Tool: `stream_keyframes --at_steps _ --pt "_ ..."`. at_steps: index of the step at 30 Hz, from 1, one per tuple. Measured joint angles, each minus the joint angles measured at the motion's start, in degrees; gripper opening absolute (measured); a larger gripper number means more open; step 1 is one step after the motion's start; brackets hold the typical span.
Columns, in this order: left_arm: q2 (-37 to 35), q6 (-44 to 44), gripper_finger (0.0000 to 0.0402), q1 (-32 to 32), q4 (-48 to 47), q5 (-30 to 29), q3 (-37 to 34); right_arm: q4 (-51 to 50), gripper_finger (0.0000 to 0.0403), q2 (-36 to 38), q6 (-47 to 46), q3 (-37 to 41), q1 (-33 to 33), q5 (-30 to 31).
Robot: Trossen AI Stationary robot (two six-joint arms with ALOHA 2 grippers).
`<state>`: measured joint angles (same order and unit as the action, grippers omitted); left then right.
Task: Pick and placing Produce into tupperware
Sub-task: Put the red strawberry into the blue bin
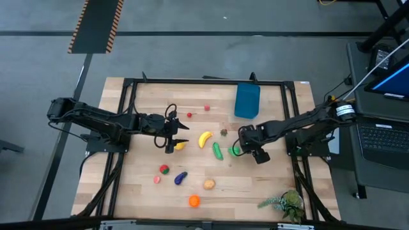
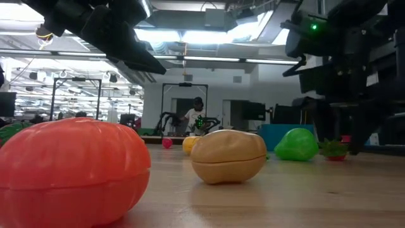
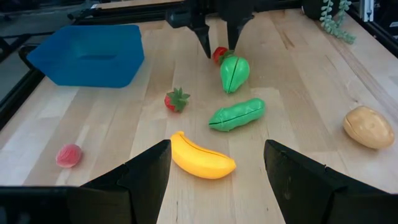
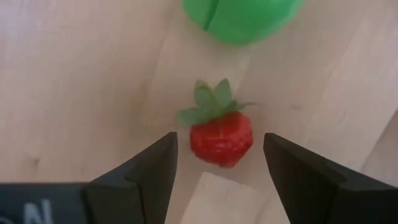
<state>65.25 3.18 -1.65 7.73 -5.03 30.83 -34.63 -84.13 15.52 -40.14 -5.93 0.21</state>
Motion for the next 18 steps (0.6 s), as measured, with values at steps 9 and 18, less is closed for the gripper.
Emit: stream_keyframes --at_steps 9,18 --pt "0.00 0.00 0.0249 0.00 0.00 -0.01 0.00 3.88 0.0239 -2.96 -0.45 -0.01 0.00 0.08" --pt "0.00 0.02 0.0249 0.02 0.00 -0.01 0.00 3.95 0.0239 -3.46 -4.51 -0.07 0.00 -0.07"
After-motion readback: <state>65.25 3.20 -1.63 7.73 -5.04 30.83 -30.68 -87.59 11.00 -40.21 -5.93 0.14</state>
